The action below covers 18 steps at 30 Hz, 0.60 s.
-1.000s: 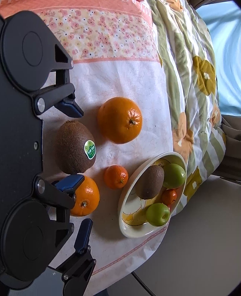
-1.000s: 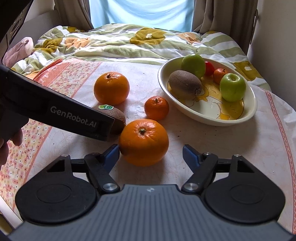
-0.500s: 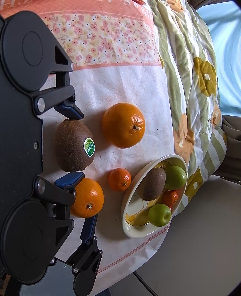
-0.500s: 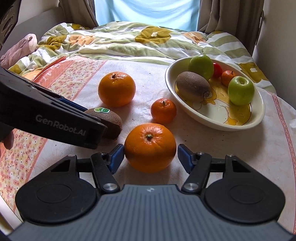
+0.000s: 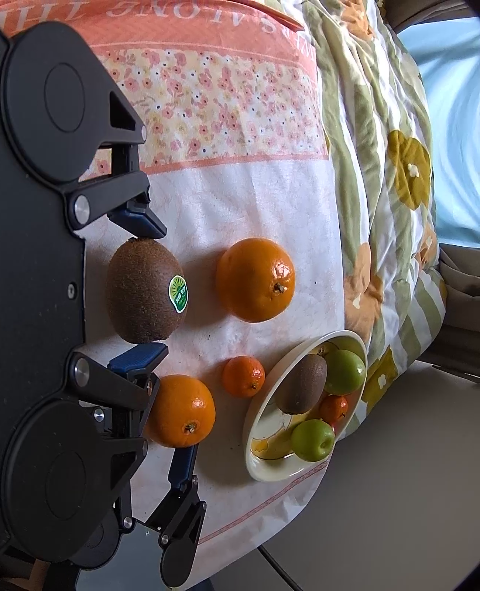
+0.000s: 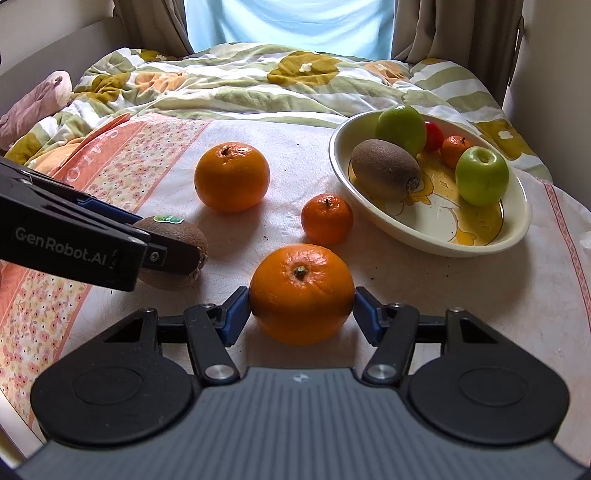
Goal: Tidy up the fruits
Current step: 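Carry the kiwi and orange in both tools over the bowl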
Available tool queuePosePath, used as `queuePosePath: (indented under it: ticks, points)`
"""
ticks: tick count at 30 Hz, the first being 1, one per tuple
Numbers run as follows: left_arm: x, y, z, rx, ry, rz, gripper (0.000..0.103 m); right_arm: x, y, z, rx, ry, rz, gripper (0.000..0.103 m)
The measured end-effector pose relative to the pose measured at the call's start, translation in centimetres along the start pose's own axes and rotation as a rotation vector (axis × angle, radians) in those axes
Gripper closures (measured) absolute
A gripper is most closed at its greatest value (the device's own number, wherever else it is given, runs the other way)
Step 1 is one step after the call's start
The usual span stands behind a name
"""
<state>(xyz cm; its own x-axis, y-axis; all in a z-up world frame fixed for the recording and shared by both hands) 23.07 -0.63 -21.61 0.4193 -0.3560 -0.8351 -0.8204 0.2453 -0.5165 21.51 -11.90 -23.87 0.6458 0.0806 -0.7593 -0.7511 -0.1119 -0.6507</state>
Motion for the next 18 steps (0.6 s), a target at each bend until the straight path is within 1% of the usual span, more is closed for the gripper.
queuePosePath:
  ticks: [8,14,18]
  points:
    - [-1.2,-0.3,0.0,0.002,0.012,-0.025,0.037,-0.9,0.1,-0.2,0.03,0.009,-0.007,0.028]
    - [-2.6,-1.0,-0.9,0.017,0.033,-0.055,0.037,-2.8,-0.8,-0.9,0.054,0.036,-0.034,0.028]
    - [-3.9,-2.2,-2.0,0.031,0.059,-0.08,0.037,-4.5,-1.7,-2.1,0.091,0.056,-0.052,0.028]
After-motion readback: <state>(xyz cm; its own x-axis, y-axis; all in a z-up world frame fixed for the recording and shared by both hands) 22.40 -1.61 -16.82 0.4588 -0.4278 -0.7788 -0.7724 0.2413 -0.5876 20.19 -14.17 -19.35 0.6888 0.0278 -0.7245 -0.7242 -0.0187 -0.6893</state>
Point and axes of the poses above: each gripper's, at about its wrist camera, not at the fingertips, and x roughly the way its jaws point, z to its left, y to its underside, the point moved 10 cm from there along x, roughly the way its jaws point, and after that the axes turned 2 degrees about y, right-handed, at the moved point
